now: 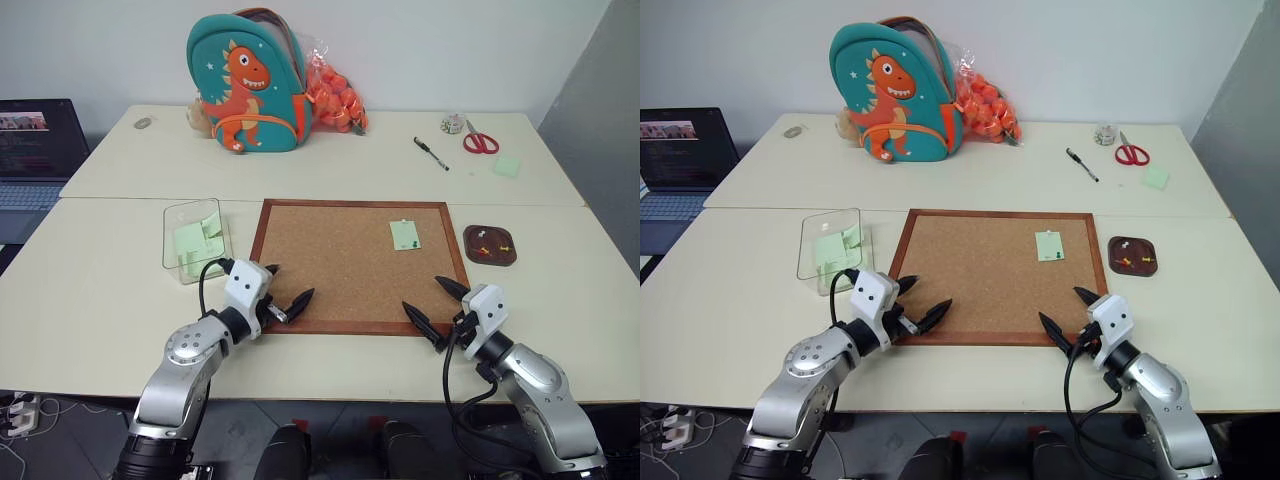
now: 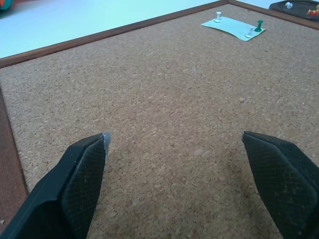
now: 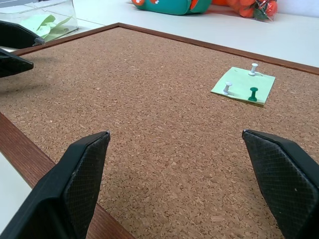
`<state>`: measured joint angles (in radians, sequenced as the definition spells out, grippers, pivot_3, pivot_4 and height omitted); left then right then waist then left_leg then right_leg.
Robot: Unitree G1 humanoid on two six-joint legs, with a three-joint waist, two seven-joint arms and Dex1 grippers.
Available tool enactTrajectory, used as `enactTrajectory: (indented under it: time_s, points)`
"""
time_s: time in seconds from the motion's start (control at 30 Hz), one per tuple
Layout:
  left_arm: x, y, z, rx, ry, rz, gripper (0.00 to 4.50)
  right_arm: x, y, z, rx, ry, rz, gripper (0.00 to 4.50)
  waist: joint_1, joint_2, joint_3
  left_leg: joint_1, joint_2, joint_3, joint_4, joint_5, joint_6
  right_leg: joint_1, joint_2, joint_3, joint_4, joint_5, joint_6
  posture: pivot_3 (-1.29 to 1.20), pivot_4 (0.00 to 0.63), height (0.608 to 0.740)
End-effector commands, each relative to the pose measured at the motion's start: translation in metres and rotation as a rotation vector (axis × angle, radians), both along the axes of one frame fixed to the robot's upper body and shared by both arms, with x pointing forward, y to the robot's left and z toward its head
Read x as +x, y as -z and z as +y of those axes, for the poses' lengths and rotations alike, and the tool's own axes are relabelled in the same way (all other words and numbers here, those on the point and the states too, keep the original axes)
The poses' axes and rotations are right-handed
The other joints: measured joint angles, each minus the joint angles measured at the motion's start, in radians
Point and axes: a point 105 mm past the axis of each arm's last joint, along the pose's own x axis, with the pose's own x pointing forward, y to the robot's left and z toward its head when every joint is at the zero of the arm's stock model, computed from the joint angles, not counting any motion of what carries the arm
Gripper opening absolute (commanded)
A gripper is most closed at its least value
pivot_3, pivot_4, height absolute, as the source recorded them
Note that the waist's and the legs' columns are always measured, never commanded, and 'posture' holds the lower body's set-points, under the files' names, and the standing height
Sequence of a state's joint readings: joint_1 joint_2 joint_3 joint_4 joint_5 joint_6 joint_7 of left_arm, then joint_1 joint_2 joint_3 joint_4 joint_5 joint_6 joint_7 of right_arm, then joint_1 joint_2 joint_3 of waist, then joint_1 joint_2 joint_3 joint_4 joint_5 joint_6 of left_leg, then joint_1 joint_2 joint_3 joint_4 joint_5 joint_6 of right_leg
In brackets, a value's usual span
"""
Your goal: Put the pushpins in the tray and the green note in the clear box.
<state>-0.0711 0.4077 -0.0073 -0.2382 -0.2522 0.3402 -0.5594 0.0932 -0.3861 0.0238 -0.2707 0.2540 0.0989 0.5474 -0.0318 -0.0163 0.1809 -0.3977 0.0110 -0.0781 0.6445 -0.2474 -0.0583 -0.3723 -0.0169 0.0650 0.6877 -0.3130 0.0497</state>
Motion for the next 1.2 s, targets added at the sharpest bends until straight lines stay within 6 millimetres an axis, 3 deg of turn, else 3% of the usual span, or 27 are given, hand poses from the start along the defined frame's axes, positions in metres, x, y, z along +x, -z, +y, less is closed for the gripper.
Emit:
enactTrajectory:
  time_s: [0.03, 0.4, 0.73, 1.2]
  points:
    - [0.000, -0.018, -0.001, -0.013, 0.011, -0.074, 4.46, 0.001, -0.013, 0.002, -0.002, -0.016, -0.046, 4.50, 0.000, 0.000, 0.000, 0.000, 0.000, 0.000, 0.000, 0.000, 0.000, 0.000, 0.000, 0.000, 0.000, 0.000, 0.000, 0.00, 0.150, 0.740]
    - [0.000, -0.015, 0.000, 0.032, 0.011, -0.069, 4.46, 0.001, -0.011, 0.003, -0.004, -0.021, -0.045, 4.50, 0.000, 0.000, 0.000, 0.000, 0.000, 0.000, 0.000, 0.000, 0.000, 0.000, 0.000, 0.000, 0.000, 0.000, 0.000, 0.00, 0.150, 0.740]
    - [-0.002, -0.033, -0.006, -0.103, 0.105, -0.086, 4.46, 0.002, -0.014, 0.003, -0.005, -0.021, -0.053, 4.50, 0.000, 0.000, 0.000, 0.000, 0.000, 0.000, 0.000, 0.000, 0.000, 0.000, 0.000, 0.000, 0.000, 0.000, 0.000, 0.00, 0.150, 0.740]
    - [0.008, -0.041, -0.015, -0.064, 0.177, -0.110, 4.46, 0.003, -0.019, 0.005, 0.017, 0.006, -0.074, 4.50, 0.000, 0.000, 0.000, 0.000, -0.001, 0.000, 0.000, 0.000, 0.000, 0.000, 0.001, 0.000, 0.000, 0.000, 0.000, 0.00, 0.150, 0.740]
